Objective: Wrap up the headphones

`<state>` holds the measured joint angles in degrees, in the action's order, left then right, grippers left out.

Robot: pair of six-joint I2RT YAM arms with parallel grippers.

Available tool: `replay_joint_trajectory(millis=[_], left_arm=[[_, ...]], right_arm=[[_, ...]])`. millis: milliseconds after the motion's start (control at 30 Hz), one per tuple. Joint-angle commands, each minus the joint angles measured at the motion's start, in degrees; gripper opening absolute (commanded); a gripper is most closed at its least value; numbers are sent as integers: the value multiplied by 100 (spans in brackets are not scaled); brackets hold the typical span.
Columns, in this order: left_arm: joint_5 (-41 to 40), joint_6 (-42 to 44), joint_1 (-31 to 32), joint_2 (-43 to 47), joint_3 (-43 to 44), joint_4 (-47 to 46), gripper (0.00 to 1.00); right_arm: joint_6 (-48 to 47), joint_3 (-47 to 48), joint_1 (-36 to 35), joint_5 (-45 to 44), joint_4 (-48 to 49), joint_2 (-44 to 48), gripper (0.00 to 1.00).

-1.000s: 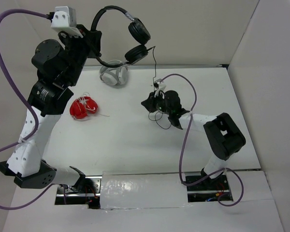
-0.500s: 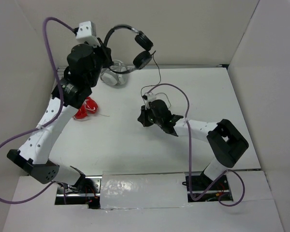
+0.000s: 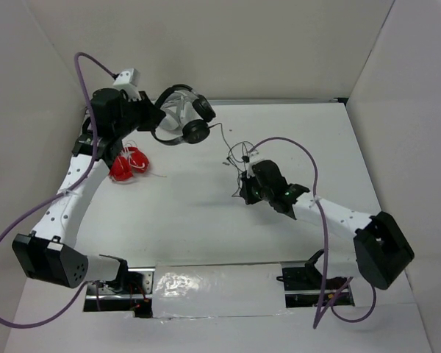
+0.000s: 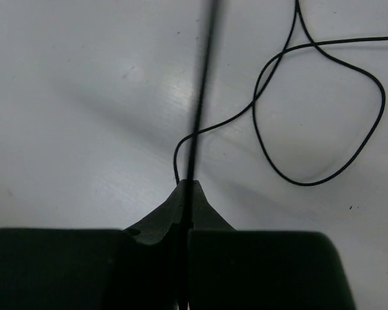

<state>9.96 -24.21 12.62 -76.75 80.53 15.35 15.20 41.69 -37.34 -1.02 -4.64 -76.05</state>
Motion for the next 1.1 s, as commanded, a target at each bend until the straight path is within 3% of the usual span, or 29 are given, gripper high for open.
replay_joint_trajectory(millis=[0,267,300,400,633,833,1067], left_arm=[[1105,-110,-269,284,-82,-684,0],[1323,-663,-1235,-252,190,-367,0],[1386,-769,-1601,-287,226,-340,0],[1054,-1418,-1851,-437,533,-42,0],[-387,-1851,-1342,-402,797,476,0],[-1434,-1912,-718,-639,982,829,0],[-2190,-1755,-130,-1271,1017,969,0]], right_arm=[[-578,-319,-27,786,-45,686,0],[-1081,-1031,183,2375,349,2197,0],[-1020,-1110,227,2413,437,2304,0],[-712,-1251,368,1993,623,2472,0],[-526,-154,18,1359,632,1000,0],[-1097,1709,-616,648,-475,-416,0],[-1801,3220,-1599,-503,-1863,-1052,0]])
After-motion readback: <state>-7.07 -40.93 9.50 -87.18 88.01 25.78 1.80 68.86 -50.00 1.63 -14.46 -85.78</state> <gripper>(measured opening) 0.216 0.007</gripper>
